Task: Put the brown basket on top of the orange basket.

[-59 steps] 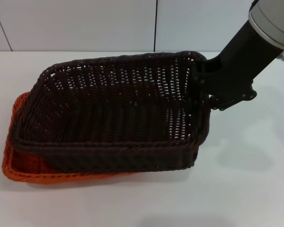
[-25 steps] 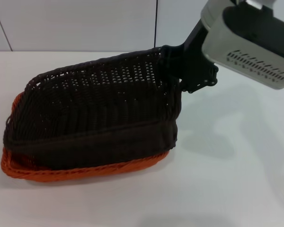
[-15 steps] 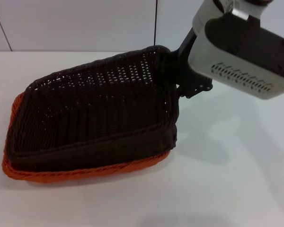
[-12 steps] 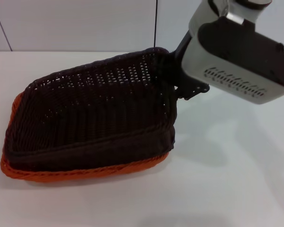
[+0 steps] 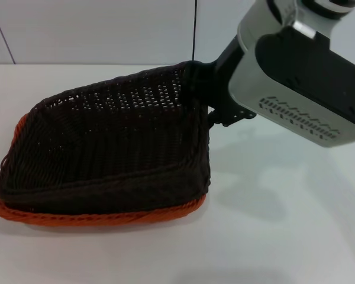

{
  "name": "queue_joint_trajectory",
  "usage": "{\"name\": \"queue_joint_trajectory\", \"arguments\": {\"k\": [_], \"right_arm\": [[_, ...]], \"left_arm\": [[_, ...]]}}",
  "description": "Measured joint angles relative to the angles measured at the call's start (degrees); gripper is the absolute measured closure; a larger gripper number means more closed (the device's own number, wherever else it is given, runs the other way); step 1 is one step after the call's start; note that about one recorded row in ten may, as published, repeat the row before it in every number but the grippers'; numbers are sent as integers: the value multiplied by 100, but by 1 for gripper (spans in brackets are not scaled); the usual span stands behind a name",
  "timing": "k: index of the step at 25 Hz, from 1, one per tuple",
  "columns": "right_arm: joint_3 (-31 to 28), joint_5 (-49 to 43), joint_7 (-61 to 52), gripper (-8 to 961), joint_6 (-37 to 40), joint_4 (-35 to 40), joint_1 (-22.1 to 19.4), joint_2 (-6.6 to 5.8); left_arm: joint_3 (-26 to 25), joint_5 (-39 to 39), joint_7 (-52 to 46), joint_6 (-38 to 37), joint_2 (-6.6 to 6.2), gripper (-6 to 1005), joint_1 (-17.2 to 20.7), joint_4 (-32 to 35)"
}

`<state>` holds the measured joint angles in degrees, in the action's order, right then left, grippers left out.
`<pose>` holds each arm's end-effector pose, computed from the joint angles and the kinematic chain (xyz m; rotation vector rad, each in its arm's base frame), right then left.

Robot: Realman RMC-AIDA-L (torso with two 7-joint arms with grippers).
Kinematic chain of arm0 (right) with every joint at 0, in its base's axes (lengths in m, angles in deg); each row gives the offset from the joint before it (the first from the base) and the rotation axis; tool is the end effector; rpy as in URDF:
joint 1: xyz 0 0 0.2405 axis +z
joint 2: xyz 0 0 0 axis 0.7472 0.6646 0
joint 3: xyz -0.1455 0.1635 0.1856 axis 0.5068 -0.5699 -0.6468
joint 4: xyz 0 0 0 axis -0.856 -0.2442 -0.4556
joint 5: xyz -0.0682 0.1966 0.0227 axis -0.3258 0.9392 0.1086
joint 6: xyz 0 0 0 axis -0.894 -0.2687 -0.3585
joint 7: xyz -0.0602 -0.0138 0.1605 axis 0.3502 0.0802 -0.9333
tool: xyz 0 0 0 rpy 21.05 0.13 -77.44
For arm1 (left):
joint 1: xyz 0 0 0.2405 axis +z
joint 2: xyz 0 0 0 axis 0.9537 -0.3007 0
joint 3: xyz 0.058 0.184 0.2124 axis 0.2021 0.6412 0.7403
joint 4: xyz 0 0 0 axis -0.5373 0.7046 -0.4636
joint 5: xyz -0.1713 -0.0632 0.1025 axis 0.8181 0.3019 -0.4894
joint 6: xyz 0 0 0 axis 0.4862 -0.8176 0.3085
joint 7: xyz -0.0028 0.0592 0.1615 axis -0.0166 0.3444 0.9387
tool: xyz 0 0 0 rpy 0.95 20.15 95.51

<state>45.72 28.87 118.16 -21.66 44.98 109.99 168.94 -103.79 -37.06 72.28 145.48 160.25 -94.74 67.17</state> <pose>0.0183 0.3842 -0.0391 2.2589 1.9421 0.6924 -0.3716 0.3549 0.1658 -0.9926 -0.4306 -1.1679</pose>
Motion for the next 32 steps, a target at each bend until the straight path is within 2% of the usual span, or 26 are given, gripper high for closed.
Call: {"name": "queue_joint_trajectory", "arguments": {"k": [11, 17, 20, 23, 27, 29, 32], "right_arm": [[15, 197, -379, 611, -182, 1158, -630, 1], [-326, 424, -625, 610, -162, 1988, -1024, 4], [-755, 774, -1208, 610, -93, 2643, -1294, 10], [-1306, 1623, -2273, 610, 595, 3291, -1900, 38], [-1615, 2163, -3262, 610, 1633, 3316, -2436, 46], [-1729, 2280, -3479, 610, 1812, 3294, -2517, 50], [-2188, 2881, -4250, 610, 2497, 3153, -2866, 56]], "left_arm": [[6, 0, -8, 0, -15, 549, -16, -47], [14, 0, 11, -8, -15, 549, -46, -39], [54, -11, -32, -31, -24, 549, -26, -54], [103, -51, -40, -65, -37, 549, 24, -66], [151, -52, -74, -70, -34, 549, 85, -163], [230, -54, -125, -75, -30, 549, 124, -254], [433, -62, -170, -161, -36, 549, 168, -390]]}}
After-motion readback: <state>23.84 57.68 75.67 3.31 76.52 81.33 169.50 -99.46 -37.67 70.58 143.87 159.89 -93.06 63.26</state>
